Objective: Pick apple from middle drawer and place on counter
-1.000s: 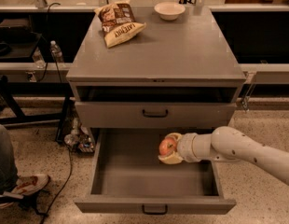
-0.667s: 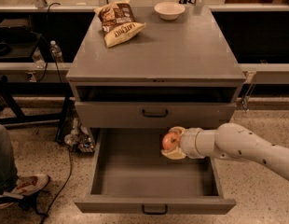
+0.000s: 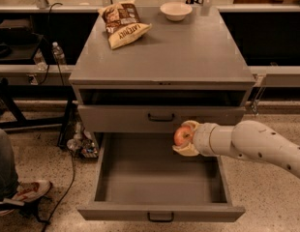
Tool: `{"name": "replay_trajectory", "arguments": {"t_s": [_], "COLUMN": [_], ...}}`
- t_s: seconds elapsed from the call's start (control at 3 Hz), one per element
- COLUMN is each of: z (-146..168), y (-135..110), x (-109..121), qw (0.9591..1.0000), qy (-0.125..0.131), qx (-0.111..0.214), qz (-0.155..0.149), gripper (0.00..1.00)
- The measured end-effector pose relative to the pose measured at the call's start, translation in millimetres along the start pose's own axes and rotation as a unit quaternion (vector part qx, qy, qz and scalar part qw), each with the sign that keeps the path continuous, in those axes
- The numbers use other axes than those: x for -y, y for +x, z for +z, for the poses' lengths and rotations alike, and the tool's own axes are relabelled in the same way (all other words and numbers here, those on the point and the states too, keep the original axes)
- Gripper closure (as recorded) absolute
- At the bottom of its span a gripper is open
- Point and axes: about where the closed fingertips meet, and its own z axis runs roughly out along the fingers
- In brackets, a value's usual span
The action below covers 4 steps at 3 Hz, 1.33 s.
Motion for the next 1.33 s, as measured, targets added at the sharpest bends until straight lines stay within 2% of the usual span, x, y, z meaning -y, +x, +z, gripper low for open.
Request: {"name": "replay_trajectory", "arguments": {"t_s": [0.33,0.67,1.0,1.33], "z": [-18.1,-34.9,-57.3,-85.3], "y": [-24.1,-44.4,-66.8,-88.1], "x": [38.4,64.7,90.8,112.7], "qw": [0.9995,0.9984,0.996,0.9918], "qy": [0.027,0.046,0.078,0.112], "qx": [-0.003,-0.01,-0.003,0.004], "qz": [-0.015,-0.03,-0.045,-0.062], "gripper": [1.0,1.0,1.0,1.0]}}
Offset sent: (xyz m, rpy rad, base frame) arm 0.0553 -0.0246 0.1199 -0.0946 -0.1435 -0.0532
